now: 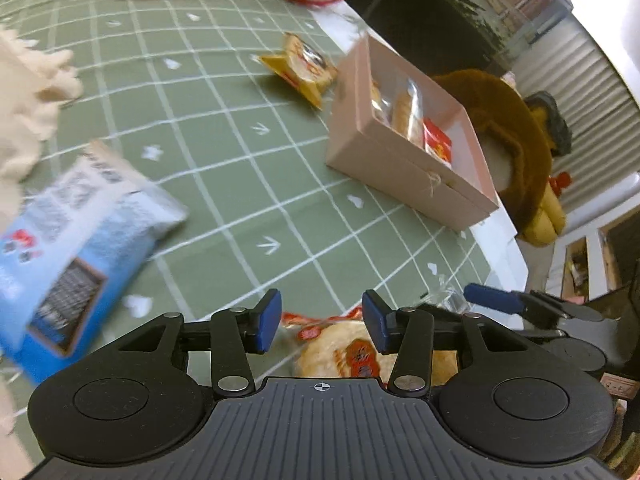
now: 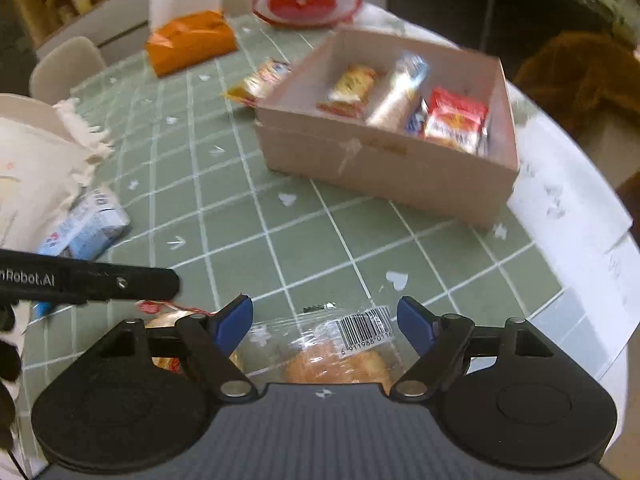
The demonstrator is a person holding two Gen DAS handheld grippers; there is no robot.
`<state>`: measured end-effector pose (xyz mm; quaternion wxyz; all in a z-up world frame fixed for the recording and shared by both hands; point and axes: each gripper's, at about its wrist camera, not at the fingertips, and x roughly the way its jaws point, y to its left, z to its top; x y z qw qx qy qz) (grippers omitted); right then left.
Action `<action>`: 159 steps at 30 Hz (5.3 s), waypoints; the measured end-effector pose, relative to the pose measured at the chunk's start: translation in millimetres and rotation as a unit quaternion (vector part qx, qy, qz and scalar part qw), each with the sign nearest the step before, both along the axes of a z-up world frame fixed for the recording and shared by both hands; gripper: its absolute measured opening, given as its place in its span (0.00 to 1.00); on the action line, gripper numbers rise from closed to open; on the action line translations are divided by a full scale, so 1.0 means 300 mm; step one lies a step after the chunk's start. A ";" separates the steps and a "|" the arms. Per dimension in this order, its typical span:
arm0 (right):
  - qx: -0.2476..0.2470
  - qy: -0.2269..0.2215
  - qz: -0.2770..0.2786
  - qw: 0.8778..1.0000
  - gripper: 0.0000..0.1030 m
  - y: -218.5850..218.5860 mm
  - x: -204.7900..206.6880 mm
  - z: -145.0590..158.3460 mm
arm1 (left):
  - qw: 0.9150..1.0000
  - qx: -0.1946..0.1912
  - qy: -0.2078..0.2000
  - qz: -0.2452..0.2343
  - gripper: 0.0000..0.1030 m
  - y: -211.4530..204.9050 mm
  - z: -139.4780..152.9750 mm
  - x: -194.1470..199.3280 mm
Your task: Organize snacks
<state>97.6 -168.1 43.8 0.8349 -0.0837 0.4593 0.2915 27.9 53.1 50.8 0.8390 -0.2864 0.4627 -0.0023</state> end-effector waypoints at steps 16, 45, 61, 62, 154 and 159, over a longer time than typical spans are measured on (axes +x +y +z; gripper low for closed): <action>-0.034 0.001 0.003 0.999 0.83 -0.050 -0.114 -0.043 | 0.998 -0.010 0.047 -0.045 0.49 -0.101 -0.083 -0.053; -0.036 0.005 0.000 0.999 0.83 -0.081 -0.108 -0.079 | 0.999 -0.018 0.037 -0.020 0.48 -0.121 -0.083 -0.013; -0.038 0.007 -0.010 0.999 0.84 -0.085 -0.113 -0.120 | 0.999 0.011 -0.003 -0.044 0.60 -0.170 -0.088 -0.015; -0.040 0.006 -0.010 0.999 0.84 -0.082 -0.115 -0.120 | 0.998 0.025 0.002 -0.049 0.55 -0.180 -0.083 -0.011; 0.021 0.035 -0.038 0.998 0.84 -0.156 -0.034 -0.106 | 0.995 0.015 -0.020 -0.096 0.22 -0.205 -0.014 -0.007; 0.006 0.028 -0.027 0.999 0.73 -0.117 -0.021 -0.099 | 0.997 0.023 -0.012 -0.074 0.22 -0.186 -0.020 -0.011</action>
